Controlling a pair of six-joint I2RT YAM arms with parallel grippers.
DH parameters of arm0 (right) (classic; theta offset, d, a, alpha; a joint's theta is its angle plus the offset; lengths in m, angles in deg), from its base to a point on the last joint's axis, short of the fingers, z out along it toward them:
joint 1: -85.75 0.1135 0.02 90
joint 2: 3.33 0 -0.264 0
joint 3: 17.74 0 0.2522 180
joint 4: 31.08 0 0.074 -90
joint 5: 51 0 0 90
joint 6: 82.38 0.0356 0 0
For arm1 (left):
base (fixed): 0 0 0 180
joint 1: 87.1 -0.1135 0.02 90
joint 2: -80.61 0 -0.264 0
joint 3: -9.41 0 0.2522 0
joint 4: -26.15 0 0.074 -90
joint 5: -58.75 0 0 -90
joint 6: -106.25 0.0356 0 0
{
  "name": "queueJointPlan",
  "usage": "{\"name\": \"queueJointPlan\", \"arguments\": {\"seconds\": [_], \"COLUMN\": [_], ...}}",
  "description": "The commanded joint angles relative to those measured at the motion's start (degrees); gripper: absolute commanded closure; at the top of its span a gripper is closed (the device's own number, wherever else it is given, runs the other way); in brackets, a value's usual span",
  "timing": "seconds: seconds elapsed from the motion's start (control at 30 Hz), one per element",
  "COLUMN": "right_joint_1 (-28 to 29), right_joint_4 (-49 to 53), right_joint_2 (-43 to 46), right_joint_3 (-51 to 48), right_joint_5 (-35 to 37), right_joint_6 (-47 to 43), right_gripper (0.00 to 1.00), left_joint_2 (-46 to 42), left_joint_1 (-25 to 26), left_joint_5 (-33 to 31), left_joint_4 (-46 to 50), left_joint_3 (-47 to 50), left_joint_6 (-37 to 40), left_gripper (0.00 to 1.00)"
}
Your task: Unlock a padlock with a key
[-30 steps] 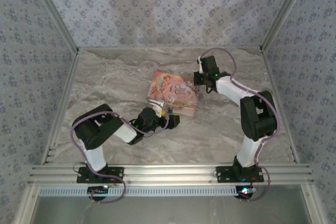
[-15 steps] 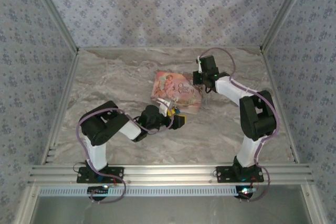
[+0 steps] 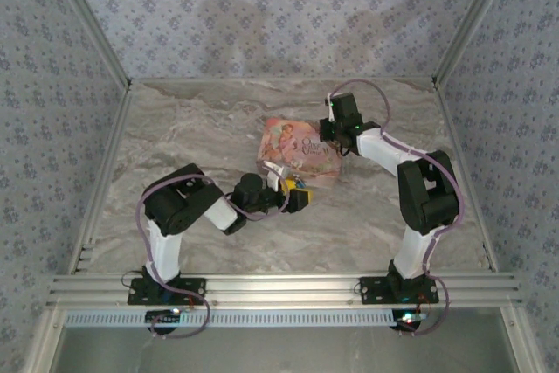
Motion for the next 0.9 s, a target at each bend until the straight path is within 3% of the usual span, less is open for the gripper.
{"name": "queueJointPlan", "arguments": {"seconds": [0.0,0.27,0.47,0.6,0.87], "right_joint_1": [0.5,0.6,0.6,0.7,0.6], "right_joint_4": [2.0,1.8,1.4,1.0,1.0], "right_joint_2": [-0.5,-0.1,0.3,0.4,0.4], "right_joint_3": [-1.2,-2.6,-3.7,-4.1,-4.1], "right_joint_5": [0.1,0.0,0.0,0.1,-0.2], "right_joint_6": [-0.4,-0.1,0.0,0.0,0.0], "right_gripper": [1.0,1.0,1.0,1.0,1.0], "left_joint_2": [0.9,3.9,4.2,4.7,6.8], "left_joint_1": [0.2,1.3,2.5,4.1,6.6], "left_joint_5": [1.4,-0.3,-8.6,-7.3,-11.2], "left_joint_4": [-6.4,-7.0,-8.0,-8.0,-8.0], "left_joint_3": [-1.5,-4.9,-3.3,-5.4,-6.2], "left_joint_6": [-0.7,-2.7,-4.3,-4.5,-5.5], "left_gripper": [0.12,0.14,0.14,0.16,0.14]}}
